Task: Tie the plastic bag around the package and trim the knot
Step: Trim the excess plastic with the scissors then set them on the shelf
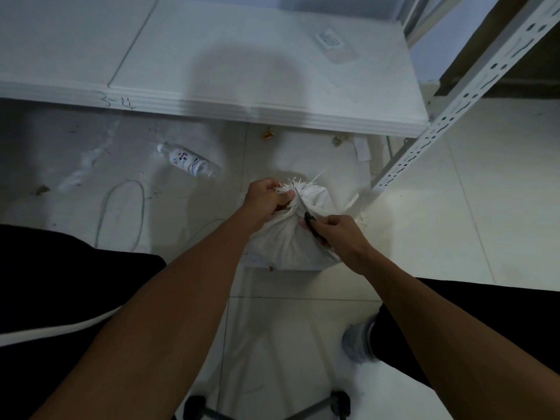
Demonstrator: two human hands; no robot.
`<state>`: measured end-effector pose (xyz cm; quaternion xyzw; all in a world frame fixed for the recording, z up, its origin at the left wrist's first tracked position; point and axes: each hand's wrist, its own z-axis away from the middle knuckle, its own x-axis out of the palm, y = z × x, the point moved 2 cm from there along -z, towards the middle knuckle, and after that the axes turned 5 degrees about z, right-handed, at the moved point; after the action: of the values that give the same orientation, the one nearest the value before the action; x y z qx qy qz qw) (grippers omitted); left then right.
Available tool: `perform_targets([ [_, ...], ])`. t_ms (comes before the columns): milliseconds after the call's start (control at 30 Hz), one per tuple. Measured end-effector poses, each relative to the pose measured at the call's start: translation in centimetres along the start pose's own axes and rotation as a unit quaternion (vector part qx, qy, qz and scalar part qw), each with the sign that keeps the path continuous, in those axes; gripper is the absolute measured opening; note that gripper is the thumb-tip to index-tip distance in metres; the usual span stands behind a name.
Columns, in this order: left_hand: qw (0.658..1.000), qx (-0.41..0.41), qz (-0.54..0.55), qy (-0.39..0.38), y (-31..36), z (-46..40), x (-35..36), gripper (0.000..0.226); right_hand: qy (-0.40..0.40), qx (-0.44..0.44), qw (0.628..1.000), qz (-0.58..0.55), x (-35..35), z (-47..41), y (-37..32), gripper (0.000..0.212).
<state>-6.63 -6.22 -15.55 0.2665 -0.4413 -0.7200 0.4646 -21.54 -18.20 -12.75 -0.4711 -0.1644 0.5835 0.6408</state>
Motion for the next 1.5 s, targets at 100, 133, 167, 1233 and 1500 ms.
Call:
perform_targets([
  [100,1.0,0.006,0.004,-0.003,0.4,0.2,0.2,0.016,-0.004,-0.005,1.0,-0.004,0.2,-0.1,-0.1,0.046],
  [133,1.0,0.011,0.005,-0.002,0.4,0.2,0.2,0.017,-0.005,-0.005,1.0,0.002,0.3,-0.2,-0.1,0.047],
  [167,1.0,0.014,0.006,-0.001,0.5,0.2,0.2,0.018,-0.003,-0.003,1.0,0.012,0.3,-0.3,-0.2,0.048],
  [1233,0.999,0.049,0.01,-0.005,0.3,1.3,0.3,0.03,0.021,-0.011,0.997,0.067,0.9,0.0,0.2,0.039],
  [1500,0.998,0.056,0.021,-0.009,0.6,1.3,0.7,0.028,0.005,0.006,1.0,0.018,0.4,0.5,-0.2,0.045],
])
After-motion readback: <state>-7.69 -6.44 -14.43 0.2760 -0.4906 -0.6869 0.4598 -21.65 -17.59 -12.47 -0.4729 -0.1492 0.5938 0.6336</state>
